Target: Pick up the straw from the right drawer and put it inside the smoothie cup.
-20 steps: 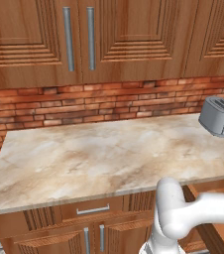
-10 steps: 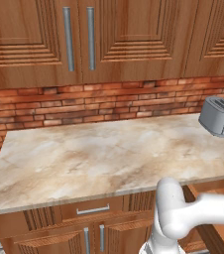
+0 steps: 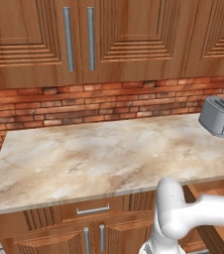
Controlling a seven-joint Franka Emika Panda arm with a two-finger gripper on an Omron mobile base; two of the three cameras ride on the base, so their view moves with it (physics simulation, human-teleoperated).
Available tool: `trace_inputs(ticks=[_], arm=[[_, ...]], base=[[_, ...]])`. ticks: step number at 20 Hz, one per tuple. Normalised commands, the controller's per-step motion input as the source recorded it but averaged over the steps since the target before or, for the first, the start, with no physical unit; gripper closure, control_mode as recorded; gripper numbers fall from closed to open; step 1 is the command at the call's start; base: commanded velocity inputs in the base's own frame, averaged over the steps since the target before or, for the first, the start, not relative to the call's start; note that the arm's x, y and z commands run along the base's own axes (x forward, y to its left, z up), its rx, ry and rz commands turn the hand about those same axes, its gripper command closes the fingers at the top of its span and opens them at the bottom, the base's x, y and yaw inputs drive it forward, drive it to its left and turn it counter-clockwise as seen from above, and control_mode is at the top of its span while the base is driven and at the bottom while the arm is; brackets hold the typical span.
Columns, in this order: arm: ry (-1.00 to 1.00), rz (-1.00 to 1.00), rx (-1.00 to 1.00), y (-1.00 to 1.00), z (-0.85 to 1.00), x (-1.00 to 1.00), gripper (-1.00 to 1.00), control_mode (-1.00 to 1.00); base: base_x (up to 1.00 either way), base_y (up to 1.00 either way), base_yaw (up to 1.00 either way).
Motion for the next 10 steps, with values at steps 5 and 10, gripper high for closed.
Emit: trace_inputs(ticks=[5, 10], arm=[[0.00, -0.02, 0.00, 0.00, 0.00, 0.00, -1.00, -1.00], [0.00, -0.08, 0.00, 0.00, 0.20, -0.17, -1.00, -1.00]], base=[[0.00, 0.00, 0.00], [0.00, 0.00, 0.00]])
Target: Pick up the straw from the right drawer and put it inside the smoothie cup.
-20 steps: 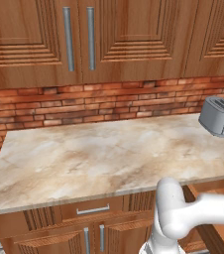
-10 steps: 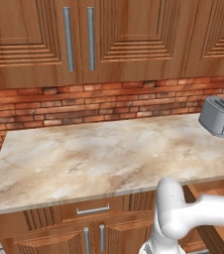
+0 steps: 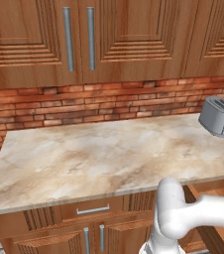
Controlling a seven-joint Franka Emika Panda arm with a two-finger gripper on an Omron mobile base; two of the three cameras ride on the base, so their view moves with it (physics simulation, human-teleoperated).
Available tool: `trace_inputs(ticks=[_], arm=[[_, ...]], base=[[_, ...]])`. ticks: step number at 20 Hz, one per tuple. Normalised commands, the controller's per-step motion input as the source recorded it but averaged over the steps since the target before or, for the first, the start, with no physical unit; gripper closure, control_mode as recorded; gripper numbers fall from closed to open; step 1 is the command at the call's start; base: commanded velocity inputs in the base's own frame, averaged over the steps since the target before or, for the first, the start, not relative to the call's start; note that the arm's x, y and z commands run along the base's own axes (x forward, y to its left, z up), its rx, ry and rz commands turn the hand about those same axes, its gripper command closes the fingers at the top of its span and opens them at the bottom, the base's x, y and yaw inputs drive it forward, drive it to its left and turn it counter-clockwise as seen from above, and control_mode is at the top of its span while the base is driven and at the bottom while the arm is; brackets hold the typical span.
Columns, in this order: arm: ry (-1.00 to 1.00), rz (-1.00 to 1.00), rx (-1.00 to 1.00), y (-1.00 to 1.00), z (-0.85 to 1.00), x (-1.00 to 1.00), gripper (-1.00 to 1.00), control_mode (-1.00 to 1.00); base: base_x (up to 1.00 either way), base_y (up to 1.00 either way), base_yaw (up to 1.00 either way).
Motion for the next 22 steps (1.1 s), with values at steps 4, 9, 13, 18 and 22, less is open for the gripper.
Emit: trace_inputs(ticks=[4, 9, 13, 18, 22], arm=[[0.00, -0.11, 0.00, 0.01, 0.38, -0.24, -1.00, -1.00], [0.00, -0.13, 0.00, 0.00, 0.37, -0.29, -1.00, -1.00], [0.00, -0.16, 0.00, 0.08, 0.41, -0.35, -1.00, -1.00], [0.00, -0.20, 0.00, 0.44, 0.48, -0.43, -1.00, -1.00], [0.00, -0.21, -0.03, 0.95, 0.36, -0.37, -1.00, -1.00]], base=[[0.00, 0.00, 0.00], [0.00, 0.00, 0.00], [0.00, 0.00, 0.00], [0.00, 0.00, 0.00], [0.00, 0.00, 0.00]])
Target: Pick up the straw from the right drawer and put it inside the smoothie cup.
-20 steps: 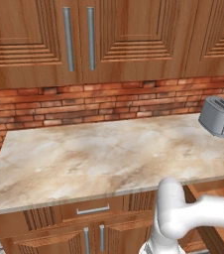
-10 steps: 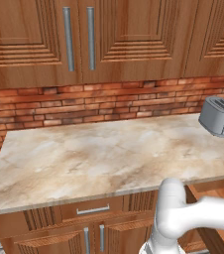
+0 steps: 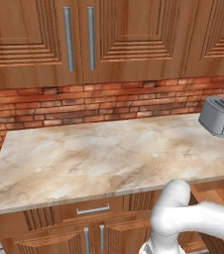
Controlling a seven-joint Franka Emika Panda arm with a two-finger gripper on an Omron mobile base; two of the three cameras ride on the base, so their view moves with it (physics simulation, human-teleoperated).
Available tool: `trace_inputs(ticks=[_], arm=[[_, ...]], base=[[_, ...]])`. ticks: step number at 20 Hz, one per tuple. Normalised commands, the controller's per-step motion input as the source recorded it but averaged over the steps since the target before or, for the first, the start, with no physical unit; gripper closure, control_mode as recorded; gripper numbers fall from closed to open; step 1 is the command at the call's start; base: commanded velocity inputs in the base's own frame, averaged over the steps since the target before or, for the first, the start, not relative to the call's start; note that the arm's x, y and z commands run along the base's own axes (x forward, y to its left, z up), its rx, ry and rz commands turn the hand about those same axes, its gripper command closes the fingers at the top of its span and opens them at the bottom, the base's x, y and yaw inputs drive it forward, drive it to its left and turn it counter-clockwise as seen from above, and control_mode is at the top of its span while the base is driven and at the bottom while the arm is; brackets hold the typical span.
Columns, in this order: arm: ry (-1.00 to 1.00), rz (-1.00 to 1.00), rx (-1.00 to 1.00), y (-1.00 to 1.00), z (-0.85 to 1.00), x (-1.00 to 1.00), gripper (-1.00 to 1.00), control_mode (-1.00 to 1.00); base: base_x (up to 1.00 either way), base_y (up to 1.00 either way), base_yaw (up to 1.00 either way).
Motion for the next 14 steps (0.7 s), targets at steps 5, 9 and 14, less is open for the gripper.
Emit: trace_inputs(ticks=[5, 9, 14], arm=[[0.03, -0.20, -0.06, 1.00, 0.33, -0.29, -1.00, -1.00], [0.07, -0.19, -0.09, 1.00, 0.32, -0.20, -1.00, -1.00], [0.11, -0.18, -0.12, 1.00, 0.32, -0.08, -1.00, -1.00]], base=[[0.00, 0.00, 0.00], [0.00, 0.00, 0.00], [0.00, 0.00, 0.00]])
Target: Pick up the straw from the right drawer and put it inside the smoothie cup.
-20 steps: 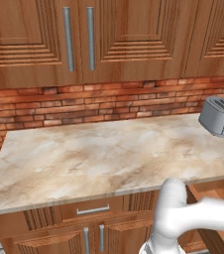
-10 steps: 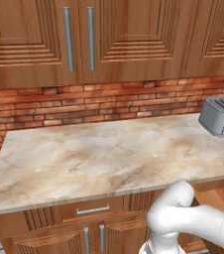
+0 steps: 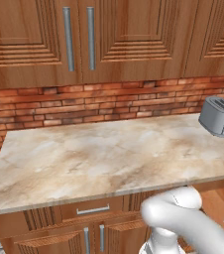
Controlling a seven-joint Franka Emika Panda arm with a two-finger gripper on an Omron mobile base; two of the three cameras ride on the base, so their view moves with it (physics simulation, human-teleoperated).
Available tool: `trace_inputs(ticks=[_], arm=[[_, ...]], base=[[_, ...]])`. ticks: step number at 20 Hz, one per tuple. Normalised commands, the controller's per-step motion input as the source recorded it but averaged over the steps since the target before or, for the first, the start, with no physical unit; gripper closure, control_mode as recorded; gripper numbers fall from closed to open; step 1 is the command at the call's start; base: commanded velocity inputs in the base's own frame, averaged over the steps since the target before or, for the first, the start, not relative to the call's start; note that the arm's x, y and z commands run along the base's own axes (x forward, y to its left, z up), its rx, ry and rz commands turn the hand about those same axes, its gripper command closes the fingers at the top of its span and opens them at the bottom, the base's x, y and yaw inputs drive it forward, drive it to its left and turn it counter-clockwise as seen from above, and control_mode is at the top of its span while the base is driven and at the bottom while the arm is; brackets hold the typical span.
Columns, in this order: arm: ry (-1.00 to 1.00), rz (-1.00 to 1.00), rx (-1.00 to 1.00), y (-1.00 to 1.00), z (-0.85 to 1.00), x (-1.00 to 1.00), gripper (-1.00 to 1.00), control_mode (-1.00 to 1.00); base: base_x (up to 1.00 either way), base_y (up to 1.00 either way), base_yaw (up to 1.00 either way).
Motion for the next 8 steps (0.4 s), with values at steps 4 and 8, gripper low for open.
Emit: trace_inputs(ticks=[4, 8], arm=[[0.13, -0.17, -0.12, 1.00, 0.35, -0.01, -1.00, -1.00], [0.14, -0.14, -0.15, 1.00, 0.28, 0.00, -1.00, -1.00]], base=[[0.00, 0.00, 0.00], [0.00, 0.00, 0.00]])
